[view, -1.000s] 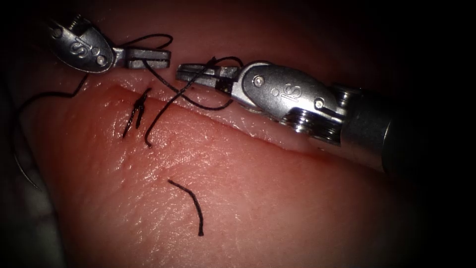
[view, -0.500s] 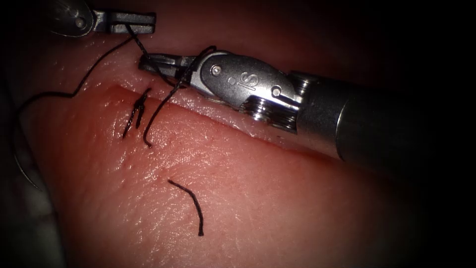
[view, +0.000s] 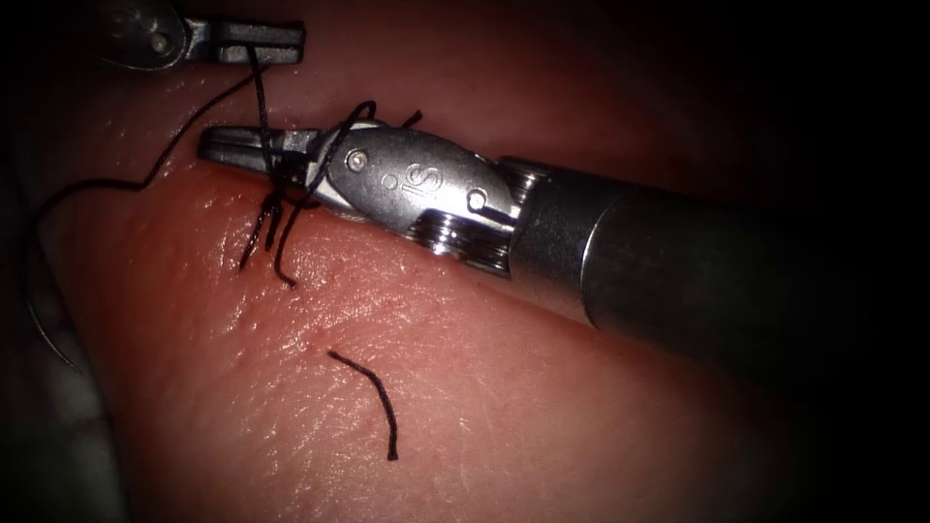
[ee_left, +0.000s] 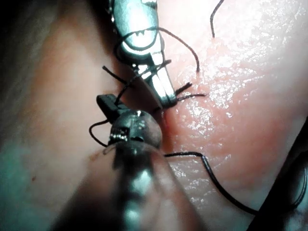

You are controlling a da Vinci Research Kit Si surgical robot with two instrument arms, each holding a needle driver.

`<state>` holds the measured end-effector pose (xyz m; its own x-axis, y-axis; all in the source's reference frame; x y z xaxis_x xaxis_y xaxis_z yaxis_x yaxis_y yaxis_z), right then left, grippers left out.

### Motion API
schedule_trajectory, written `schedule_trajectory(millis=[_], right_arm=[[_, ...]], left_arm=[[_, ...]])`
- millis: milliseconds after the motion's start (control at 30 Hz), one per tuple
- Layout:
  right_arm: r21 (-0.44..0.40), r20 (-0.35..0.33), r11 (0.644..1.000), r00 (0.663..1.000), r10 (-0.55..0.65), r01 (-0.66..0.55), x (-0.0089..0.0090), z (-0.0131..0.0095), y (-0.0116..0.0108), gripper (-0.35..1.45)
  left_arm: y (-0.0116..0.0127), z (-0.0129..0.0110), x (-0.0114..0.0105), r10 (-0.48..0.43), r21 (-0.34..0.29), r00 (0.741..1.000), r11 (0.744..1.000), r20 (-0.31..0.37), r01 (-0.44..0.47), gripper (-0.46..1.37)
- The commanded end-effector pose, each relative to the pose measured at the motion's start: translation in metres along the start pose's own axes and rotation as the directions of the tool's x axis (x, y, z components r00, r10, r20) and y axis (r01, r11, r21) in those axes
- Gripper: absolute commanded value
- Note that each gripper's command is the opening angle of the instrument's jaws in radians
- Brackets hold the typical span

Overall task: Wound Closure
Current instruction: Wrap the suture two times counter-clockwise around the right gripper

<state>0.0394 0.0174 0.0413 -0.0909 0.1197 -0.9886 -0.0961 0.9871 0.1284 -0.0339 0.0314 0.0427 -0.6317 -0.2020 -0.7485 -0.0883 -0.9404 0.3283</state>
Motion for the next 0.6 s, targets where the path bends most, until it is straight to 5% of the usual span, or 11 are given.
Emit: schedule_trajectory(millis=[33,300,600], right_arm=[[-0.003,-0.017,1.000,1.000,0.008,-0.008,-0.0002,0.0000,-0.0001,-0.35],[-0.044,-0.169,0.998,0.985,0.040,-0.048,0.0001,0.0004,-0.0006,-0.35],[-0.130,-0.245,0.989,0.969,0.039,-0.072,0.0010,-0.0006,-0.0006,-0.35]], left_arm=[[0.0001,0.0000,0.0000,0.005,-0.009,1.000,1.000,-0.001,-0.005,-0.35],[0.0018,0.0006,-0.0002,-0.017,-0.001,1.000,1.000,0.002,0.017,-0.35],[0.0036,0.0007,-0.0002,-0.034,0.005,0.999,0.999,-0.005,0.034,-0.35]])
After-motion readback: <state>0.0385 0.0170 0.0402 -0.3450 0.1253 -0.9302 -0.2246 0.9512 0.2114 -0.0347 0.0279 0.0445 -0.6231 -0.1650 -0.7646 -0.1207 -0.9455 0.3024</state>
